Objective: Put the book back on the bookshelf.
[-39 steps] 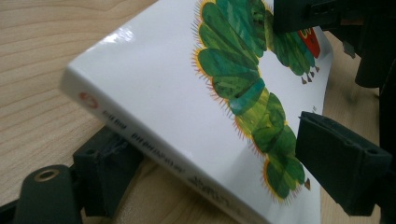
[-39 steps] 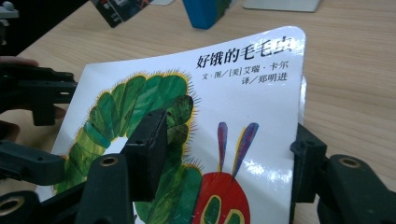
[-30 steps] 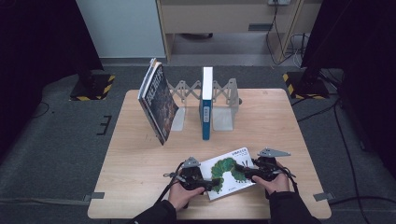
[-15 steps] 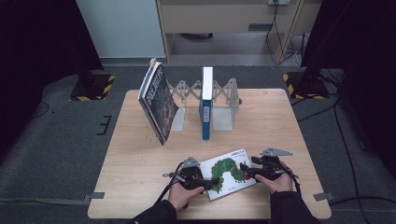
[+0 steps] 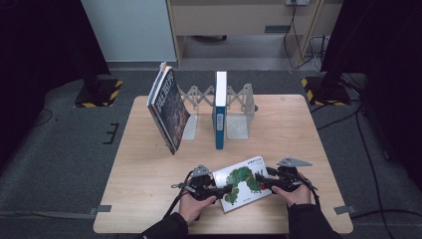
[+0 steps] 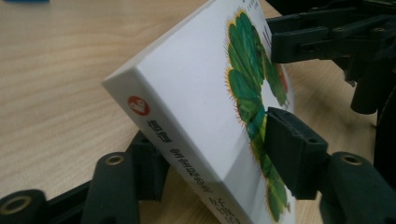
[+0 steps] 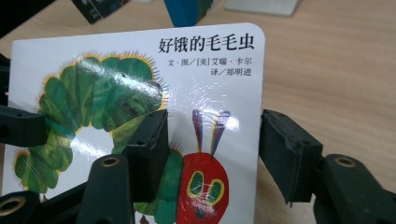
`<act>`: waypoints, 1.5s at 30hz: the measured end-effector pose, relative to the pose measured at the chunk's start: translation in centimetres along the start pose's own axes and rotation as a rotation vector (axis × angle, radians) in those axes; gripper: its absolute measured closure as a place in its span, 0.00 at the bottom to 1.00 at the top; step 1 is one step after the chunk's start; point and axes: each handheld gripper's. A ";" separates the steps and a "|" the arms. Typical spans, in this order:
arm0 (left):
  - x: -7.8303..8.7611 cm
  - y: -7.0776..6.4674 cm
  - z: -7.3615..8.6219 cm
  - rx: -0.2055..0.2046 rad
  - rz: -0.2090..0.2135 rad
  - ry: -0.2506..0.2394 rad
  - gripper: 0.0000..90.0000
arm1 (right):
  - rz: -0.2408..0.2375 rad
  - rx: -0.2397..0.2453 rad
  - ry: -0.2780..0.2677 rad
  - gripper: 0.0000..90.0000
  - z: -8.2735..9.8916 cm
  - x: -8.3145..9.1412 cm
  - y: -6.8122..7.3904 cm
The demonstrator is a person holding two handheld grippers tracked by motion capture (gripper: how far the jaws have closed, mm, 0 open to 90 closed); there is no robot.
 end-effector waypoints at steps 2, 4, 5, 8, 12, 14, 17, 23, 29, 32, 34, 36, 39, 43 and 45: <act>0.1 -0.5 -0.2 -0.013 0.032 -0.016 0.59 | -0.017 0.003 -0.041 0.50 -0.2 0.2 0.1; 0.2 -1.1 -0.4 -0.061 0.011 -0.022 0.62 | -0.030 0.009 -0.069 0.49 -0.5 0.3 0.2; 0.2 -1.1 -0.4 -0.067 0.011 -0.022 0.62 | -0.034 0.018 -0.074 0.49 -0.5 0.4 0.2; 0.3 -1.2 -0.4 -0.065 0.019 -0.023 0.63 | -0.042 0.014 -0.081 0.49 -0.4 0.4 0.1; 0.5 -1.4 -0.7 -0.067 0.025 -0.022 0.68 | -0.058 -0.007 -0.066 0.44 -0.2 0.4 0.0; 0.7 -1.7 -1.1 -0.096 0.006 -0.027 0.72 | -0.058 -0.001 -0.078 0.44 -0.3 0.5 0.0; 0.9 -1.8 -1.3 -0.134 -0.017 -0.033 0.72 | -0.060 0.026 -0.107 0.45 -0.5 0.5 0.1; 0.6 -1.7 -0.7 -0.162 -0.008 -0.040 0.72 | -0.066 0.028 -0.108 0.44 -0.4 0.4 0.1; 0.0 -1.7 -0.4 -0.148 0.013 -0.007 0.73 | -0.073 0.049 -0.106 0.44 -0.4 0.4 0.2; 0.1 -1.8 -0.5 -0.128 0.023 0.002 0.76 | -0.081 0.052 -0.104 0.44 -0.4 0.4 0.1; 0.3 -1.9 -0.7 -0.132 0.019 0.011 0.77 | -0.089 0.052 -0.102 0.44 -0.4 0.5 0.1; 0.5 -2.0 -1.0 -0.130 0.022 0.016 0.78 | -0.097 0.046 -0.101 0.44 -0.4 0.5 0.1; 1.0 -2.4 -1.5 -0.118 0.036 -0.013 0.82 | -0.089 0.042 -0.108 0.45 -0.6 0.7 0.0; 1.7 -2.7 -2.2 -0.141 0.012 -0.019 0.83 | -0.074 0.025 -0.119 0.42 -0.6 1.1 -0.3; 2.1 -2.7 -2.4 -0.140 -0.001 -0.028 0.83 | -0.052 0.025 -0.124 0.41 -0.6 1.2 -0.6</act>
Point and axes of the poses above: each handheld gripper's, and its own axes: x roughly backward along the jaws, z roughly out of its underside, y roughly to its left, and after that the axes turned 4 degrees about z, right-handed
